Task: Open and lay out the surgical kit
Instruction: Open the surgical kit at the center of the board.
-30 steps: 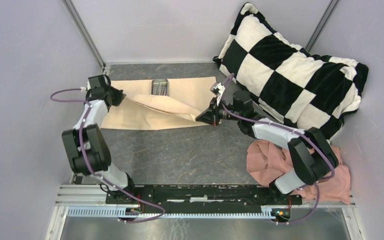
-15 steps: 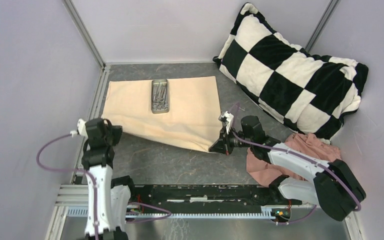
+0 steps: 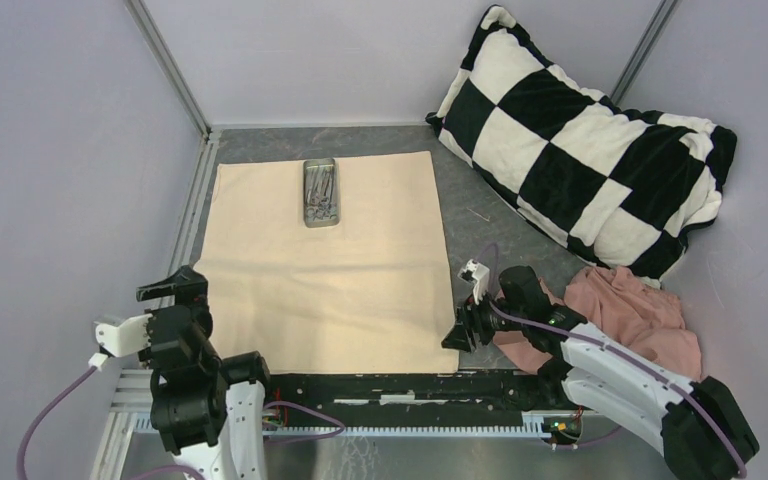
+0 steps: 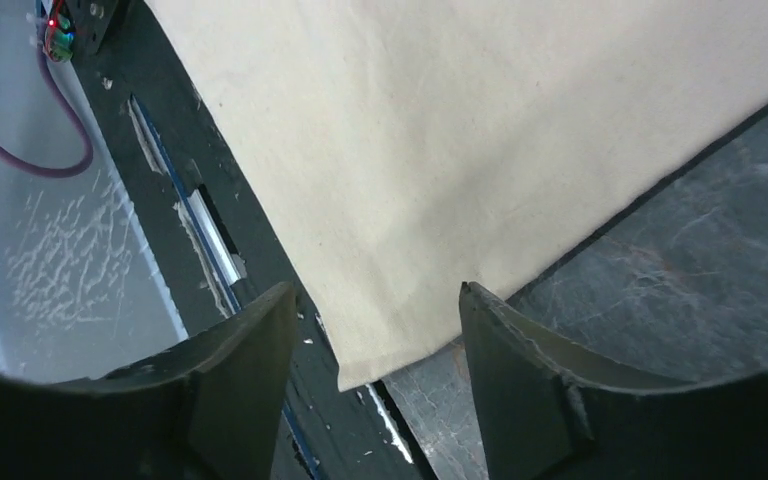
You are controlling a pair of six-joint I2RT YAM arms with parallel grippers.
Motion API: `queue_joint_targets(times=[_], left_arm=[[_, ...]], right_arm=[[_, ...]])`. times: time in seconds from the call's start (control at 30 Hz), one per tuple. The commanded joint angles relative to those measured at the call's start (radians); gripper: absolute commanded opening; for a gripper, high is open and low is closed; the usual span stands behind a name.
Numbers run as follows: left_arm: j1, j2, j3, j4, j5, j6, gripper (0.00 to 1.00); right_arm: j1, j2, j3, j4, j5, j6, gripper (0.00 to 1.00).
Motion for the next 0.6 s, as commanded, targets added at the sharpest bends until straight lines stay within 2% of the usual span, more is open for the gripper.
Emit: queue_joint_targets(times=[0.0,0.13,0.23,0.33,0.4,0.57], left_arm=[[0.007,0.059,0.02,0.113,-0.014,0.184,0.95],[0.007,0.234,-0.029,0.323,0.228,0.398,0.98],[0.007,0.46,-0.057,0.469,0.439,0.492,0.99],[0.006,0.692,-0.041,0.6,0.563,0.551,1.0],[0.005,0.849,0.014,0.634,0.575,0.591,1.0],[0.005,1.175,0.179,0.701,0.583,0.63,1.0]], right_arm=[[-0.001,-0.102,0.057,-0.031,0.121,-0.017,0.71],[-0.002,0.005,0.181,0.017,0.318,-0.046,0.77],[-0.001,0.146,0.277,0.092,0.456,-0.05,0.78],[-0.002,0.319,0.387,0.197,0.556,-0.028,0.79],[-0.002,0.446,0.48,0.232,0.579,-0.026,0.79],[0.01,0.746,0.734,0.19,0.717,-0.065,0.82]])
